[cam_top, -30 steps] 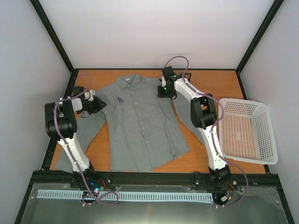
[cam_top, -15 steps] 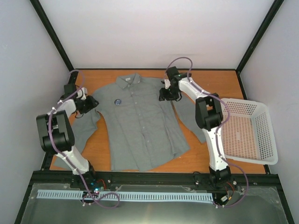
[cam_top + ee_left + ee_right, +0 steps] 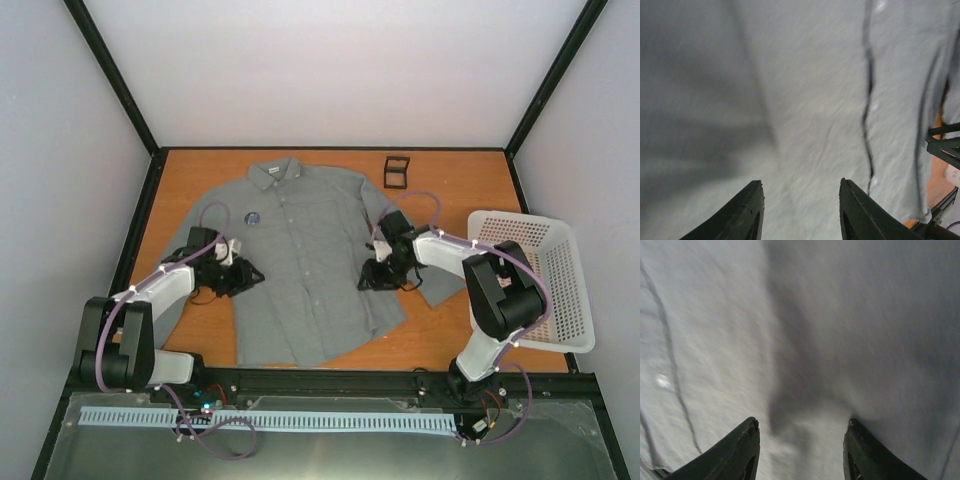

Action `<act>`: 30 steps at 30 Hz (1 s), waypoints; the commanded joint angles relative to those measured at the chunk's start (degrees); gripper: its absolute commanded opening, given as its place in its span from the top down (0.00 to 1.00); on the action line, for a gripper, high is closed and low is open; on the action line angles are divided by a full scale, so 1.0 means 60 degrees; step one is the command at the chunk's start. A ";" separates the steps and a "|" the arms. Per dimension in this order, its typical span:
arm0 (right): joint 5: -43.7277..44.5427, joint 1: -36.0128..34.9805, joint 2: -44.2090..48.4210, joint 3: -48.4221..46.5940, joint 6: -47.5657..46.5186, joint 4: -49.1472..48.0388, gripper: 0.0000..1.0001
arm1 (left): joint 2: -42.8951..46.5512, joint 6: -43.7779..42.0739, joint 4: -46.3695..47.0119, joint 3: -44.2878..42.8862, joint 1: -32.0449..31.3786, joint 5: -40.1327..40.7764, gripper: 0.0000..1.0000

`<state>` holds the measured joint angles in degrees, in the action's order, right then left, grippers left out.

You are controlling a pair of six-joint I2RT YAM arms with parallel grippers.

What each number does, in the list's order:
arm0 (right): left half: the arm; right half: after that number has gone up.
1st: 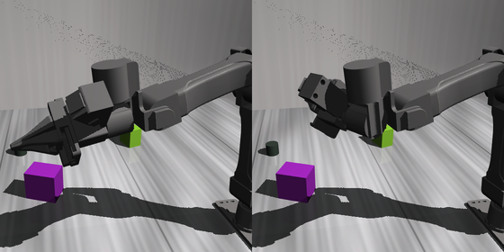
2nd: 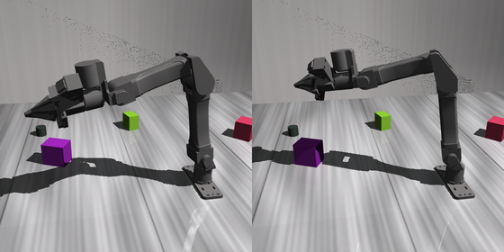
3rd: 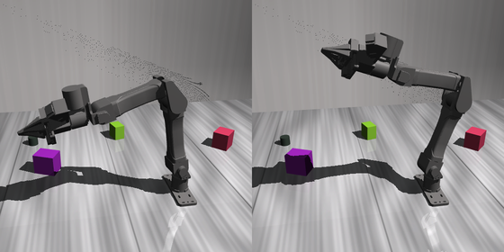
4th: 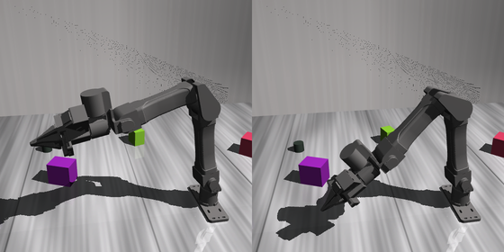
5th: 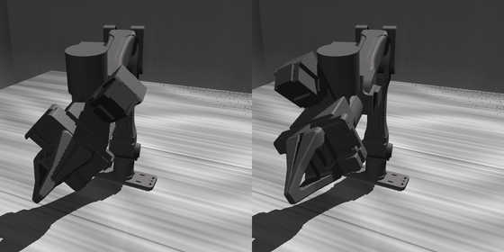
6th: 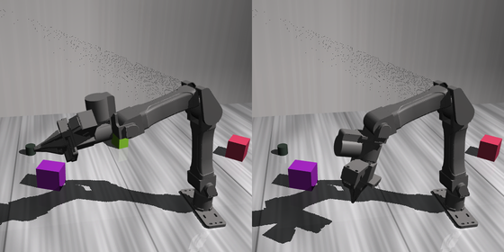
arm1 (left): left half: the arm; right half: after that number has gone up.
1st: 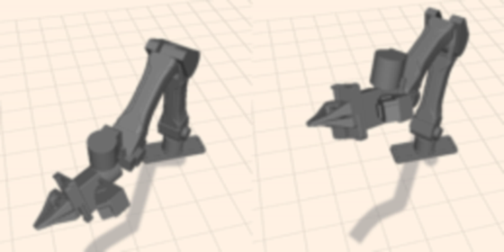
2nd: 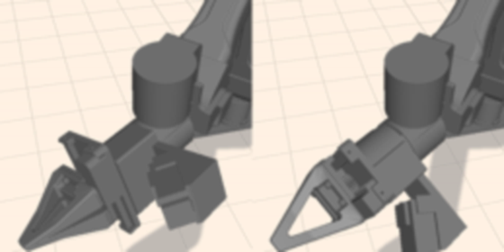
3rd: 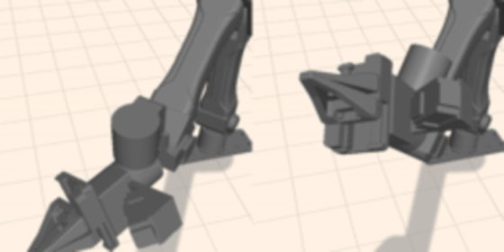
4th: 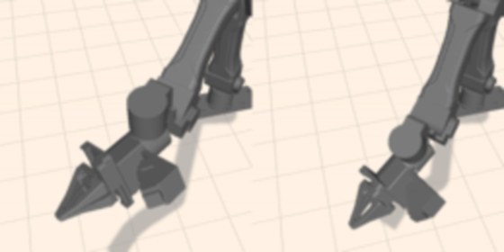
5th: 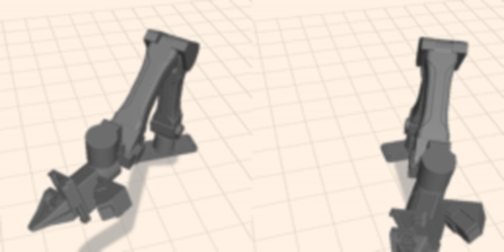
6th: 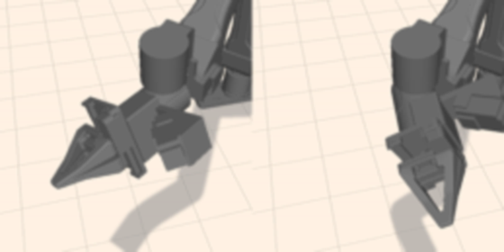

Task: Pin the brooch onto the clothing

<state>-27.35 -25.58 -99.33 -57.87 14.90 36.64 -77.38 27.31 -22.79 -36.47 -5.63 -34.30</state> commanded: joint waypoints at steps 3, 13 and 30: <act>0.0783 0.0266 0.1101 0.2087 0.0598 -0.1181 0.56 | 0.0138 0.2102 -0.1600 0.0559 0.0101 0.1045 0.54; 0.1304 0.0886 0.2940 0.1983 0.0290 -0.0275 0.50 | 0.1690 0.3021 -0.2928 0.0686 0.0861 0.2364 0.60; 0.2301 0.1630 0.5928 -0.5305 -0.1608 0.2777 0.00 | 0.4951 0.0334 -0.1000 -0.6484 0.0909 0.3349 0.01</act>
<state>-16.93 -16.12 -71.11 -82.24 8.14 48.03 -48.58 35.53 -34.28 -67.57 -0.38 -16.67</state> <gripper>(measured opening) 0.978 0.951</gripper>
